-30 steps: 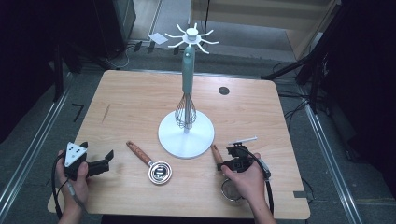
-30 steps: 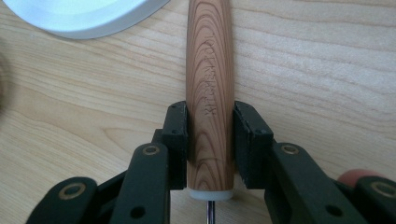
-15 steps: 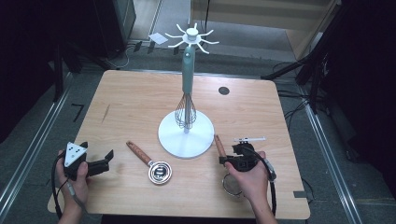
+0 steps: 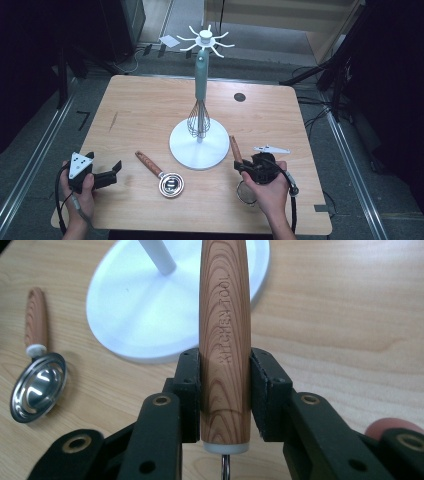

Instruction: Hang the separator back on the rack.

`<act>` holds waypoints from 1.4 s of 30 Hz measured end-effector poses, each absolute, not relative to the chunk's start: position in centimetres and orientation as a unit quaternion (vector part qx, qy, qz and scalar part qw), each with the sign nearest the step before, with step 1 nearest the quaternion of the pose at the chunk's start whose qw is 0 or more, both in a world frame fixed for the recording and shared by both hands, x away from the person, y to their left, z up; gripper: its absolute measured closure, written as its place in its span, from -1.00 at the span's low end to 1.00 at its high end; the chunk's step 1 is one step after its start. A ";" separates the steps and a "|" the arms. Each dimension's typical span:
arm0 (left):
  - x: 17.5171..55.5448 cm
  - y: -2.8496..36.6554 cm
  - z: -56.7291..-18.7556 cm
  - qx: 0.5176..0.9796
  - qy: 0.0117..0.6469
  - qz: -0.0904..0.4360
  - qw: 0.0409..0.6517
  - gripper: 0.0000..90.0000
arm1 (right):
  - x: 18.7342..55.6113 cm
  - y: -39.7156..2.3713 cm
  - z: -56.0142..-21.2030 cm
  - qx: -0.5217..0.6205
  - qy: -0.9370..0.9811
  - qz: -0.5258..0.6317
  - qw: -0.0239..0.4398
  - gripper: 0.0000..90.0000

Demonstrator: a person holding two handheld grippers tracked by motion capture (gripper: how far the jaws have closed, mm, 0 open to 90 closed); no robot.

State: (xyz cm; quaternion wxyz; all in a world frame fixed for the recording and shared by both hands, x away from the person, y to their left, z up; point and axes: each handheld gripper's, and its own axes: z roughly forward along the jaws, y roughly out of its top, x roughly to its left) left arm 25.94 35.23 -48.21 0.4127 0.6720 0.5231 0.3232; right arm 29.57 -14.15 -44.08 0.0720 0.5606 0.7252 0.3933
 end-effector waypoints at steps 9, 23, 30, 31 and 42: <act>25.9 35.2 -48.2 0.672 0.524 0.324 0.412 -1.00 | 28.8 -14.0 -43.0 0.526 0.718 0.444 0.105 0.56; 25.9 35.2 -48.2 0.672 0.524 0.324 0.412 -1.00 | 27.9 -13.7 -41.4 0.490 0.699 0.496 0.156 0.56; 25.9 35.2 -48.2 0.672 0.524 0.324 0.412 -1.00 | 27.5 -13.5 -40.5 0.468 0.694 0.516 0.181 0.56; 25.9 35.2 -48.2 0.671 0.524 0.324 0.412 -1.00 | 27.5 -13.5 -40.4 0.466 0.693 0.519 0.184 0.56; 25.9 35.2 -48.2 0.671 0.524 0.324 0.411 -1.00 | 27.0 -13.4 -39.0 0.437 0.678 0.549 0.220 0.56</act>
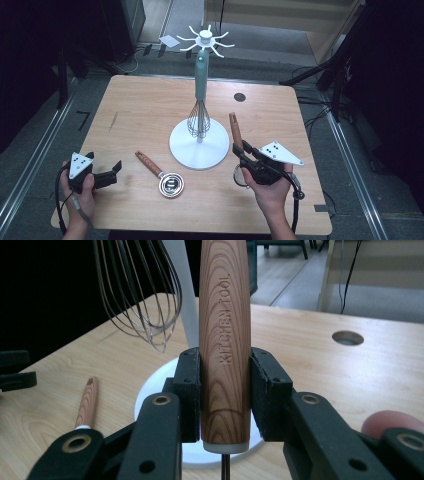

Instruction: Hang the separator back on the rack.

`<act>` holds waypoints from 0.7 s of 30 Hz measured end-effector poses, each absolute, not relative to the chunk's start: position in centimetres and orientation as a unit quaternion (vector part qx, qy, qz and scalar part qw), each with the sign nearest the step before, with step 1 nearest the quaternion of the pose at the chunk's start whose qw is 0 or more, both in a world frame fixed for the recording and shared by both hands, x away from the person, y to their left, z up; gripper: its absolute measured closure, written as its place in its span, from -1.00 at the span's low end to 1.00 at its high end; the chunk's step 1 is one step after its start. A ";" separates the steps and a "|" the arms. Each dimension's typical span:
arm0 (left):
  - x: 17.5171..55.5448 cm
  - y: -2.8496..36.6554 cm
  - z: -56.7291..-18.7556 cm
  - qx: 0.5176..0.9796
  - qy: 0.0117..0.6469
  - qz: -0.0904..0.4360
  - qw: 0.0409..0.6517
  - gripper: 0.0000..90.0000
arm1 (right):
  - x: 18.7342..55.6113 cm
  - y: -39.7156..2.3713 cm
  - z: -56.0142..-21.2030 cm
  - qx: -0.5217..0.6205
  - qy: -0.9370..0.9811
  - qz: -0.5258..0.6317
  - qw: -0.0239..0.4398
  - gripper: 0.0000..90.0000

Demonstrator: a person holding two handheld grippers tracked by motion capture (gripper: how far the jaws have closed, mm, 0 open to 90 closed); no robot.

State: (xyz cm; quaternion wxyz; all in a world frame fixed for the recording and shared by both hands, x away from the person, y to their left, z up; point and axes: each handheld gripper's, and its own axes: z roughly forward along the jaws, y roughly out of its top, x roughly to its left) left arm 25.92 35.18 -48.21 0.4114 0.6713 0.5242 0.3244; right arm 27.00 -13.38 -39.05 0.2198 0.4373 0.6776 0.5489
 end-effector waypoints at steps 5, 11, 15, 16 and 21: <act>25.9 35.2 -48.2 0.671 0.524 0.325 0.412 -1.00 | 26.9 -13.2 -38.4 0.430 0.670 0.558 0.232 0.56; 25.9 35.2 -48.2 0.672 0.523 0.325 0.411 -1.00 | 26.8 -13.0 -37.6 0.423 0.658 0.571 0.249 0.56; 25.9 35.2 -48.2 0.671 0.523 0.325 0.412 -1.00 | 26.8 -13.0 -37.2 0.418 0.654 0.577 0.254 0.56; 25.9 35.2 -48.2 0.672 0.524 0.325 0.412 -1.00 | 26.8 -12.9 -37.0 0.417 0.653 0.578 0.257 0.56; 25.9 35.2 -48.2 0.672 0.523 0.324 0.412 -1.00 | 26.8 -12.6 -36.1 0.405 0.649 0.586 0.267 0.56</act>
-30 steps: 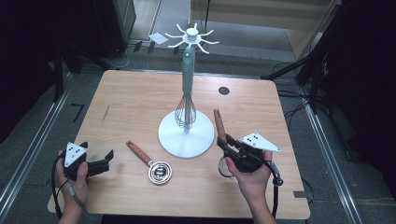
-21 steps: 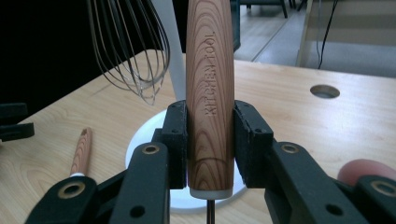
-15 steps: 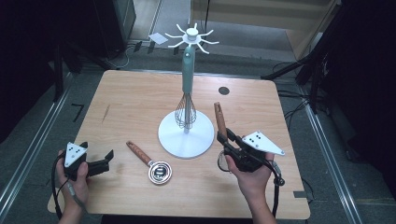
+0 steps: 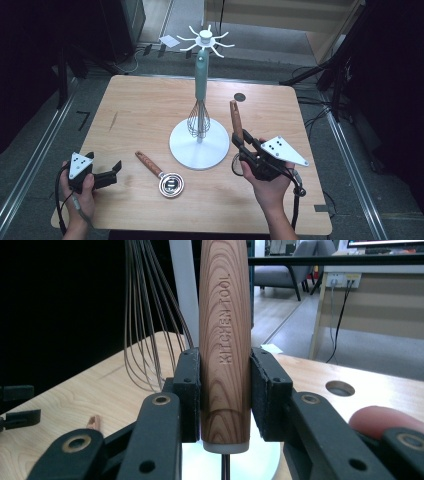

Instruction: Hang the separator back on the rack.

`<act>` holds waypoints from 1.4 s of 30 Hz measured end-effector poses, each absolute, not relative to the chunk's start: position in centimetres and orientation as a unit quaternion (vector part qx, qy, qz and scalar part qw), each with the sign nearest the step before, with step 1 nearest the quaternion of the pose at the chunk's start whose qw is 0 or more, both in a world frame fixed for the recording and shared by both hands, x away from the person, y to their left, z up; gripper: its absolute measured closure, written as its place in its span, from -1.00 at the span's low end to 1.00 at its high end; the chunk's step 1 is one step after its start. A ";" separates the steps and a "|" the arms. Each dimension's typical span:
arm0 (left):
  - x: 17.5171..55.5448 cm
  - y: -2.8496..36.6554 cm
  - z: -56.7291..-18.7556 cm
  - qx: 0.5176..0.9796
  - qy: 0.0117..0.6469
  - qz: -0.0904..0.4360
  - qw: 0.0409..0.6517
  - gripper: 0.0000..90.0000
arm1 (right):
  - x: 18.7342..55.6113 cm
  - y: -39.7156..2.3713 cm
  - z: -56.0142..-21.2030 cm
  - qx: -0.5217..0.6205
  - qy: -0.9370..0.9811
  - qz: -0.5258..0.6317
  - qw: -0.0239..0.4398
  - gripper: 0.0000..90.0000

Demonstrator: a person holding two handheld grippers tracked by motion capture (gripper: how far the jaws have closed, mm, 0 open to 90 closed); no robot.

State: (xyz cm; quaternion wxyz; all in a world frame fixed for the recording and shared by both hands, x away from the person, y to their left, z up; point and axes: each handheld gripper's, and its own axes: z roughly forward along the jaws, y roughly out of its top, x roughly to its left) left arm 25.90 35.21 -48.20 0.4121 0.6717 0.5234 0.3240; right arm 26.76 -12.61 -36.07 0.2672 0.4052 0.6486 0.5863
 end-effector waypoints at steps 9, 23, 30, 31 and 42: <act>25.9 35.2 -48.2 0.672 0.524 0.324 0.412 -1.00 | 26.8 -12.1 -35.3 0.399 0.645 0.593 0.272 0.56; 25.9 35.2 -48.2 0.670 0.524 0.324 0.414 -1.00 | 27.0 -11.5 -33.7 0.383 0.638 0.603 0.290 0.56; 25.9 35.2 -48.2 0.671 0.523 0.324 0.413 -1.00 | 27.1 -11.4 -32.7 0.375 0.633 0.611 0.292 0.56; 25.9 35.2 -48.2 0.671 0.524 0.324 0.413 -1.00 | 27.1 -11.4 -32.7 0.375 0.633 0.611 0.292 0.56; 25.9 35.2 -48.2 0.671 0.523 0.324 0.414 -1.00 | 27.4 -11.2 -31.1 0.365 0.627 0.620 0.299 0.56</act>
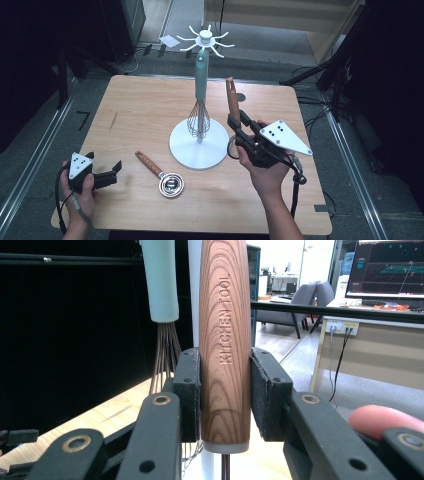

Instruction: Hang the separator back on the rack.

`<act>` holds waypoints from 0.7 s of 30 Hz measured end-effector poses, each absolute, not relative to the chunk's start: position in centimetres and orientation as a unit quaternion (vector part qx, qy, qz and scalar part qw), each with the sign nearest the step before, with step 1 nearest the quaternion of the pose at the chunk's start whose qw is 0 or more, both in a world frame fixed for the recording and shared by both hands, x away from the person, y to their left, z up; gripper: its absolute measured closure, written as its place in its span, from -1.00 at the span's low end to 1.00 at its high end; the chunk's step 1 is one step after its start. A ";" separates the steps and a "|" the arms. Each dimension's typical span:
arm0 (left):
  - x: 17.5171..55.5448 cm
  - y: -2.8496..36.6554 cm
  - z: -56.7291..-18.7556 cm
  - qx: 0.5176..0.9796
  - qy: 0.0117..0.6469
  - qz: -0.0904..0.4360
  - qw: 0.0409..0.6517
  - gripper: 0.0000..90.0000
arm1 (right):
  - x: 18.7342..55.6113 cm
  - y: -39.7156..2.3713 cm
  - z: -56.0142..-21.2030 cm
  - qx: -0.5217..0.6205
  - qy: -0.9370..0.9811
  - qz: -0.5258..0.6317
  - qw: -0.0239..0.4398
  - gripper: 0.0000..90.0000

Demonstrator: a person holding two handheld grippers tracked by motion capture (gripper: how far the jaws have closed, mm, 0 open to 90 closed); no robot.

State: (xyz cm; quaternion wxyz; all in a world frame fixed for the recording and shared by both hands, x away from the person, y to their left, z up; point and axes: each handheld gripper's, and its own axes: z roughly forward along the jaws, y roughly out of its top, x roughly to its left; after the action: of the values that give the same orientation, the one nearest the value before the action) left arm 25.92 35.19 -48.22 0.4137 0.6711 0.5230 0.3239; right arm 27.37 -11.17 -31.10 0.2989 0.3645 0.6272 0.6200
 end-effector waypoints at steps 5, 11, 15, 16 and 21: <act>25.9 35.2 -48.2 0.671 0.523 0.324 0.414 -1.00 | 27.5 -11.1 -30.6 0.360 0.625 0.623 0.302 0.56; 25.9 35.2 -48.2 0.671 0.523 0.324 0.413 -1.00 | 27.6 -10.9 -30.0 0.354 0.621 0.628 0.308 0.56; 25.9 35.2 -48.2 0.672 0.522 0.324 0.413 -1.00 | 27.6 -10.7 -29.6 0.351 0.620 0.630 0.310 0.56; 25.9 35.2 -48.2 0.672 0.522 0.324 0.413 -1.00 | 27.6 -10.7 -29.5 0.349 0.619 0.631 0.311 0.56; 25.9 35.2 -48.2 0.671 0.523 0.323 0.414 -1.00 | 27.7 -10.5 -29.1 0.347 0.617 0.633 0.313 0.56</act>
State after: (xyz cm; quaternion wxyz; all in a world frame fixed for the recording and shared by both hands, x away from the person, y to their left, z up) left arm 25.91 35.20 -48.21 0.4137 0.6713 0.5231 0.3234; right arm 27.67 -10.55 -29.13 0.3135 0.3467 0.6168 0.6333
